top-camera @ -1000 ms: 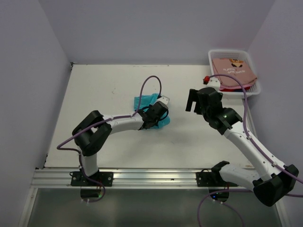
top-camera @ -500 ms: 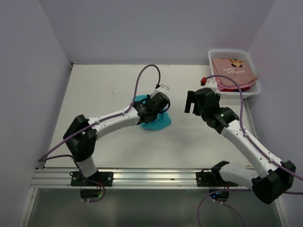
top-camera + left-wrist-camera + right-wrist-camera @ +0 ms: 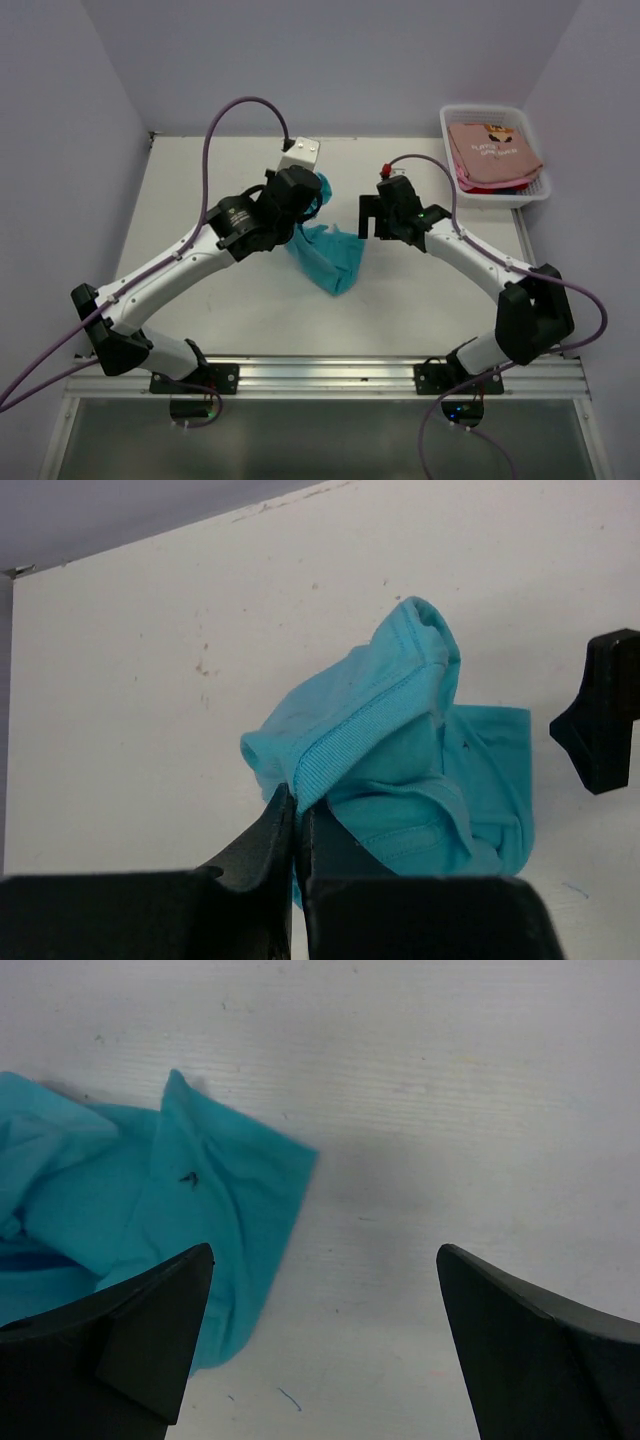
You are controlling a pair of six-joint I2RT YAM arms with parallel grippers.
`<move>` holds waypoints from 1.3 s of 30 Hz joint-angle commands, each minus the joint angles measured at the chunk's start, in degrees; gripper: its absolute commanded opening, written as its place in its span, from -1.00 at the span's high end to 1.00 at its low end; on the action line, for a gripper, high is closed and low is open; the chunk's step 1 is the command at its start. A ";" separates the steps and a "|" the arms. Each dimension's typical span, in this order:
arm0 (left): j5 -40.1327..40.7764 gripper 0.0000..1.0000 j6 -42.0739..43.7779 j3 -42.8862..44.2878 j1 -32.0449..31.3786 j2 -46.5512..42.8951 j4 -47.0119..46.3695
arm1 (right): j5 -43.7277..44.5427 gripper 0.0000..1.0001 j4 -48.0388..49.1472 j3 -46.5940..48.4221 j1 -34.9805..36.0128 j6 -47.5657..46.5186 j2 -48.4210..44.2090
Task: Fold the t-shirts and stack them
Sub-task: Flatten the tshirt out
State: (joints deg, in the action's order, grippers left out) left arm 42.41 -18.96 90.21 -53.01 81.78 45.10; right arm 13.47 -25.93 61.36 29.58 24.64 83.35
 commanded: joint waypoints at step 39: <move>6.36 1.00 -12.85 -11.29 0.02 -13.48 9.48 | -10.94 1.00 5.02 11.15 9.18 0.05 23.02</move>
State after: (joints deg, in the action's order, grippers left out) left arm 45.89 -29.63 79.35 -53.01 70.87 55.59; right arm -5.32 -17.67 73.65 38.72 25.71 112.46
